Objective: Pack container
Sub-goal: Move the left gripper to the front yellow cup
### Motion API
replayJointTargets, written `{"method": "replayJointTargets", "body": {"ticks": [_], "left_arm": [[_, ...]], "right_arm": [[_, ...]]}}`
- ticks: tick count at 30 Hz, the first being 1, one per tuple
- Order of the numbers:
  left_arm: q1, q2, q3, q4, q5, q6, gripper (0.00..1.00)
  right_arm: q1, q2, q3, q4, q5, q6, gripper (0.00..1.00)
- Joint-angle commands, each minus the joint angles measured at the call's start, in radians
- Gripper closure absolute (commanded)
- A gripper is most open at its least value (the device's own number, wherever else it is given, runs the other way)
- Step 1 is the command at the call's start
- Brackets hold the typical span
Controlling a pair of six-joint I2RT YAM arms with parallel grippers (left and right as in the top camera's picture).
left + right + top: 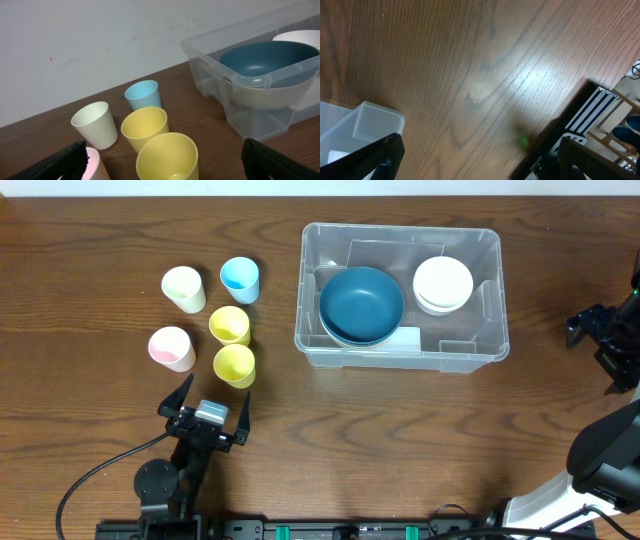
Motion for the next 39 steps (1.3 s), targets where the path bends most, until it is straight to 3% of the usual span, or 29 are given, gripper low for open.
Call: {"method": "replayJointTargets", "body": {"ticks": [1, 9, 16, 19, 22, 25, 28, 31, 36, 39], "left_arm": [[0.005, -0.006, -0.021, -0.03, 0.066, 0.014, 0.02], [0.005, -0.006, -0.011, -0.026, 0.394, -0.231, 0.02], [0.005, 0.042, 0.203, 0.011, 0.392, -0.284, 0.02], [0.005, 0.187, 0.376, -0.052, 0.381, -0.283, 0.02], [0.005, 0.426, 0.592, -0.256, 0.411, -0.262, 0.02], [0.005, 0.675, 0.796, -0.472, 0.624, -0.231, 0.02], [0.005, 0.842, 0.894, -0.522, 0.733, -0.234, 0.02], [0.003, 0.967, 0.997, -0.645, 0.58, -0.278, 0.02], [-0.053, 1.157, 1.237, -1.114, -0.117, -0.335, 0.02], [-0.071, 1.216, 1.282, -1.213, -0.213, -0.341, 0.02]], "right_arm": [[-0.001, -0.005, -0.006, -0.001, 0.011, 0.019, 0.01], [-0.001, -0.005, -0.006, 0.0, 0.011, 0.019, 0.01], [-0.001, -0.005, -0.006, -0.001, 0.011, 0.019, 0.01], [-0.001, -0.005, -0.006, 0.0, 0.011, 0.019, 0.01], [-0.001, -0.005, -0.006, 0.0, 0.011, 0.019, 0.01], [-0.001, -0.005, -0.006, -0.001, 0.011, 0.019, 0.01], [-0.001, -0.005, -0.006, 0.0, 0.011, 0.019, 0.01], [-0.001, -0.005, -0.006, -0.001, 0.011, 0.019, 0.01], [-0.001, -0.005, -0.006, 0.0, 0.011, 0.019, 0.01], [-0.001, -0.005, -0.006, 0.0, 0.011, 0.019, 0.01]]}}
